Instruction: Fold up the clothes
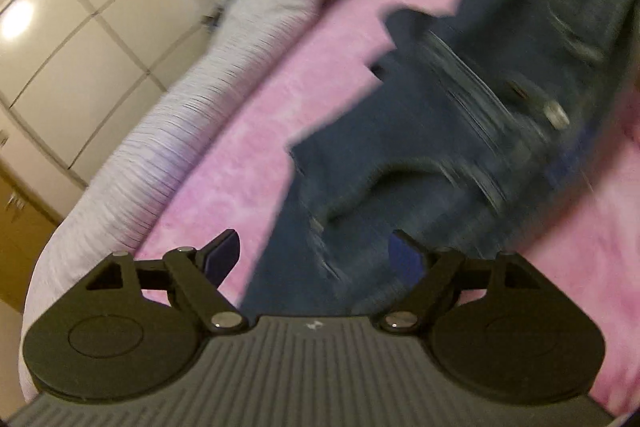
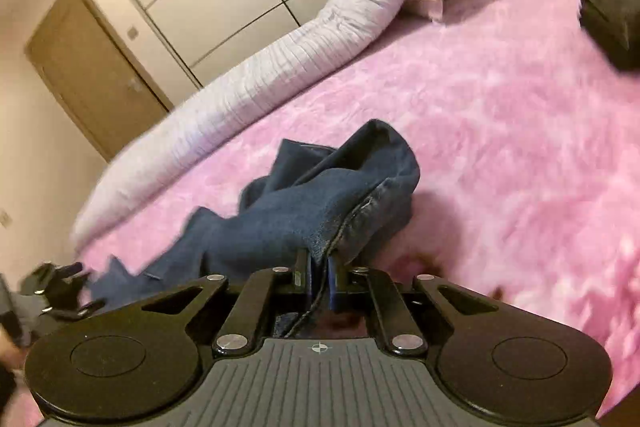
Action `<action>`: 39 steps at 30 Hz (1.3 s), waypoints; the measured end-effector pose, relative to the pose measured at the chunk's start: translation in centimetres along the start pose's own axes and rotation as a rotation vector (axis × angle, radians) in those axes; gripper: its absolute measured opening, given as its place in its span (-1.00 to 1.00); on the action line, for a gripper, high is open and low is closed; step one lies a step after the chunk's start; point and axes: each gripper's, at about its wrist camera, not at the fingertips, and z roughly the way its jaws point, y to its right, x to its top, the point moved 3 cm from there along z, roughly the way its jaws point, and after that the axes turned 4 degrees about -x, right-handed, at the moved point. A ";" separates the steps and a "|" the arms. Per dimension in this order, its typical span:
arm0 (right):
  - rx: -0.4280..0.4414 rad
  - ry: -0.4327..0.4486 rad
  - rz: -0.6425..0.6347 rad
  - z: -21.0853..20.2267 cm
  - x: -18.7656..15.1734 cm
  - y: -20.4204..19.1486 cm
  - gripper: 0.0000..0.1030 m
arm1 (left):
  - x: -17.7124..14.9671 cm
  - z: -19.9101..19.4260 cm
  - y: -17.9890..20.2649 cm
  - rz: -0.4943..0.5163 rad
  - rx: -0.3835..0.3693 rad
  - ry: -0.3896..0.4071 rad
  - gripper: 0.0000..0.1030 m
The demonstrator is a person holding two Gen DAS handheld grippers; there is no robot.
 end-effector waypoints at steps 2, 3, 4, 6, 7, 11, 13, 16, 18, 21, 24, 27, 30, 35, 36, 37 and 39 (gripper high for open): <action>-0.022 -0.033 -0.020 0.5 -1.5 -0.5 -0.77 | -0.7 1.1 1.2 0.033 -0.041 -0.049 0.53; -0.026 -0.045 -0.007 0.5 -2.4 -0.4 -0.68 | -1.1 1.7 1.8 0.042 -0.062 -0.071 0.50; -0.029 -0.056 0.008 0.5 -3.3 -0.2 -0.50 | -1.3 2.4 1.9 0.026 -0.083 -0.083 0.47; -0.015 -0.074 0.085 -0.3 -4.9 0.3 -0.07 | -1.4 3.0 2.4 0.045 -0.107 -0.077 0.41; 0.005 -0.091 0.118 -0.7 -5.8 0.2 0.21 | -1.3 3.3 2.9 0.103 -0.104 -0.067 0.40; 0.099 -0.175 0.167 0.2 -9.1 -1.0 0.33 | -1.0 4.0 4.7 0.264 -0.126 -0.084 -0.49; 0.124 -0.208 0.168 2.2 -10.2 -1.5 0.33 | -0.7 4.1 5.6 0.306 -0.131 -0.121 -0.66; 0.162 -0.234 0.247 3.9 -10.4 -1.3 -0.59 | -0.3 3.1 5.8 0.307 -0.118 -0.144 -0.80; 0.197 -0.272 0.246 3.6 -9.2 -1.0 -0.69 | 0.3 1.7 5.7 0.260 -0.147 -0.144 -0.82; 0.185 -0.246 0.084 0.2 -5.3 -1.0 -0.70 | 2.4 -1.5 6.9 0.181 -0.256 -0.119 -0.84; 0.057 -0.181 -0.080 -3.8 0.7 1.0 -0.70 | 5.7 -5.7 10.9 0.124 -0.423 -0.063 -0.85; -0.070 -0.143 -0.195 -5.5 6.2 3.1 -0.70 | 9.8 -8.9 16.6 0.094 -0.585 0.024 -0.85; -0.227 -0.110 -0.384 -5.3 10.6 3.9 -0.71 | 14.6 -9.8 21.8 0.034 -0.705 0.122 -0.85; -0.425 -0.064 -0.634 -1.8 16.0 5.5 -0.71 | 20.8 -7.7 26.2 -0.092 -0.772 0.206 -0.68; -0.439 -0.065 -0.650 -0.5 16.9 6.0 -0.71 | 21.4 -7.7 26.2 -0.114 -0.793 0.222 -0.64; -0.453 -0.067 -0.666 0.8 17.8 6.5 -0.71 | 21.6 -7.9 25.8 -0.125 -0.813 0.243 -0.64; -0.461 -0.058 -0.698 3.5 18.9 7.2 -0.71 | 21.4 -8.2 24.4 -0.146 -0.818 0.265 -0.38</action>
